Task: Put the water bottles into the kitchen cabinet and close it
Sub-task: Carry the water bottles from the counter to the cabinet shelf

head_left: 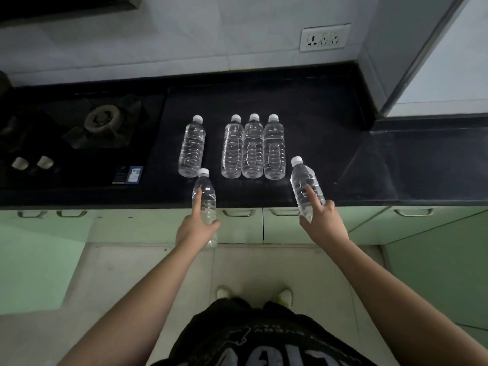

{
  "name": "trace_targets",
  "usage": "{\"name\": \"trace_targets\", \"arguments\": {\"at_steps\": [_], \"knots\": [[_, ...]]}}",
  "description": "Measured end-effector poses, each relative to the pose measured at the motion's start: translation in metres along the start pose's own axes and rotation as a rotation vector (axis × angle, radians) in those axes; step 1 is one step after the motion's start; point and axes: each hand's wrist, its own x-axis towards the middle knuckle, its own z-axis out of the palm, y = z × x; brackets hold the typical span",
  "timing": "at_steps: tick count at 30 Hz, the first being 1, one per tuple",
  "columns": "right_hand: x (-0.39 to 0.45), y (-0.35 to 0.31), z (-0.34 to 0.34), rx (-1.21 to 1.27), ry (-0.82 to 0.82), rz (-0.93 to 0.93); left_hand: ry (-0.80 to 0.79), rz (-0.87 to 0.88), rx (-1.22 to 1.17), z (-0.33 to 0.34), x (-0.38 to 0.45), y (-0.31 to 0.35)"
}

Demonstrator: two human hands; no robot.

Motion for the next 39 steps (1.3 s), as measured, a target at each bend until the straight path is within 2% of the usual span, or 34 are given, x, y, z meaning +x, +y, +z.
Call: {"name": "trace_targets", "arguments": {"at_steps": [5,9,13,20,29,36,39], "knots": [[-0.034,0.006,0.009,0.046,0.03,-0.024,0.053,-0.039,-0.14,0.003,-0.034,-0.04],[-0.068,-0.004,0.018,0.051,0.027,0.025,0.021,-0.054,-0.299,-0.002,-0.073,-0.075],[-0.114,-0.026,0.036,0.153,-0.047,0.057,0.003,-0.062,-0.439,-0.01,-0.12,-0.122],[-0.224,-0.098,0.092,0.364,-0.228,-0.018,0.042,-0.131,-0.59,-0.03,-0.226,-0.214],[-0.325,-0.209,0.149,0.49,-0.443,-0.274,0.247,-0.255,-0.73,-0.079,-0.336,-0.316],[-0.34,-0.271,0.175,0.533,-0.576,-0.396,0.406,-0.348,-0.882,-0.108,-0.348,-0.364],[-0.333,-0.297,0.187,0.545,-0.623,-0.425,0.466,-0.363,-0.868,-0.12,-0.338,-0.382]]}}
